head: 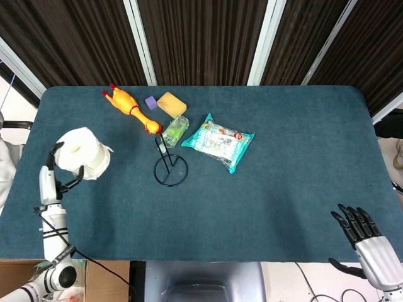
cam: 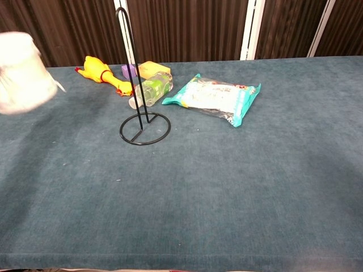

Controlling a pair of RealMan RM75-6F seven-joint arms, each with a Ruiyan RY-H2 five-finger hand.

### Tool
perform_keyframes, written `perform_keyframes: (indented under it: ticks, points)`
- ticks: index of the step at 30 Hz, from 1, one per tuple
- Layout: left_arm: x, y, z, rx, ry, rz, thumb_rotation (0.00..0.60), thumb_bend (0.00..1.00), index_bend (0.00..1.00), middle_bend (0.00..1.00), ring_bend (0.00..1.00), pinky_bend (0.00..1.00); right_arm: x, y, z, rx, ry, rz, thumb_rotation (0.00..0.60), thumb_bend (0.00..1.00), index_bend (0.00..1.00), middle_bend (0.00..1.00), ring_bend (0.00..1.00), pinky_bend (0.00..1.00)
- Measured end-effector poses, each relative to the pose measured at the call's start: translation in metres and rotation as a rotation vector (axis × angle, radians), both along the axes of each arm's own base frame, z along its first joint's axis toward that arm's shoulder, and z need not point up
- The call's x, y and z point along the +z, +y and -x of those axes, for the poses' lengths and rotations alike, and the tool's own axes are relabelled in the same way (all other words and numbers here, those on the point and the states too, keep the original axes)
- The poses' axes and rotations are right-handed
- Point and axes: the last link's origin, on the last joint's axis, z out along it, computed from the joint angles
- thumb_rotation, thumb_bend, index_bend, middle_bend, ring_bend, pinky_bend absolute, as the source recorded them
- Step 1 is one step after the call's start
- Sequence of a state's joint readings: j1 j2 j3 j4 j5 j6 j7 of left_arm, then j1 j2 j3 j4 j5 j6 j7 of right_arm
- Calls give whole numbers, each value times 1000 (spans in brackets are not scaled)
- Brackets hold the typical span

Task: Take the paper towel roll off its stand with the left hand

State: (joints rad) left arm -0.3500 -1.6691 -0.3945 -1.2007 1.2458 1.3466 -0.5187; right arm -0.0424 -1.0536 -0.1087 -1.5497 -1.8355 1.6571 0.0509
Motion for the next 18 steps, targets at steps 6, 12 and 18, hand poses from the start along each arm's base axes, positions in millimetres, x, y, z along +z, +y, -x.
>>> perform_keyframes:
  ticks: [6,12,18]
  points:
    - [-50,-30,1,-76,51,107,600,615,520,472,380,371,-1,-2,0,-4,5,-3,600,28,0,0,0,0]
    - [-71,-40,-2,-118,88,152,600,437,11,19,2,7,-1,-1,0,-4,5,-1,600,29,0,0,0,0]
    - [-64,-37,-1,-117,155,171,600,360,0,0,0,0,-2,-1,0,-2,8,-3,600,28,0,0,0,0]
